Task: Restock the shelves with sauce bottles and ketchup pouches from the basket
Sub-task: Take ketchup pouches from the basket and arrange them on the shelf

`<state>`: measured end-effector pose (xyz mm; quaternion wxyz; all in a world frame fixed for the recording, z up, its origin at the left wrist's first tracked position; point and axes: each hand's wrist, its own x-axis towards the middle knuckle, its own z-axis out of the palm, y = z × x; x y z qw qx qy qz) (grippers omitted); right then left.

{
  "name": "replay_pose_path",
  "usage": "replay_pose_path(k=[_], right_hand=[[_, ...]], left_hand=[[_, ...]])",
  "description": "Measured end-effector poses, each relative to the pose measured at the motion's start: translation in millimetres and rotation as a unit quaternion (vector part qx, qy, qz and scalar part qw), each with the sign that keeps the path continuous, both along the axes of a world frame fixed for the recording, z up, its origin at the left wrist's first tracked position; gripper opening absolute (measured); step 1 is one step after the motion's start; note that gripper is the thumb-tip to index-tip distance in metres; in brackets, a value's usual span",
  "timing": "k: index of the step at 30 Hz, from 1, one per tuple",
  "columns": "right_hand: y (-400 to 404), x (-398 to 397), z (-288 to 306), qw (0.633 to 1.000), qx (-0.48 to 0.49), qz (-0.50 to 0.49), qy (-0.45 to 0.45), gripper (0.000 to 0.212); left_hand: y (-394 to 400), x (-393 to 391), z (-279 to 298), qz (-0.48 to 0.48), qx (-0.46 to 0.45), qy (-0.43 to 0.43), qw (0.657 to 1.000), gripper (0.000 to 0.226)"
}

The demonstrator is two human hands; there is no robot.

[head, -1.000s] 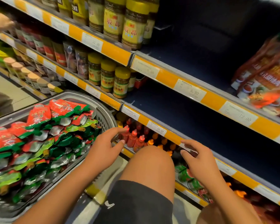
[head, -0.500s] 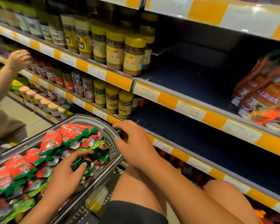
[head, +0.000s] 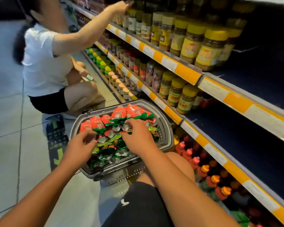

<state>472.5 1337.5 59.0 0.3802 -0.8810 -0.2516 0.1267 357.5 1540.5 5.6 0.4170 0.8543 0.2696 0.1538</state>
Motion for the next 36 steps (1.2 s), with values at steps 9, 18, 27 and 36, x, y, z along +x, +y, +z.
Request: replay_pose_path(k=[9, 18, 27, 36], right_hand=[[32, 45, -37, 0.998, -0.016, -0.046, -0.030, 0.035], [105, 96, -79, 0.990, -0.009, -0.136, -0.031, 0.033], [123, 124, -103, 0.964, -0.231, 0.040, -0.123, 0.085], [125, 117, -107, 0.945, -0.254, 0.096, -0.185, 0.073]], left_hand=[[65, 33, -28, 0.112, 0.005, 0.035, 0.993, 0.016], [89, 86, -38, 0.082, 0.121, 0.169, 0.975, 0.018], [120, 58, -61, -0.069, 0.038, 0.163, 0.983, 0.070], [104, 53, -81, -0.074, 0.200, 0.123, 0.969, 0.066]])
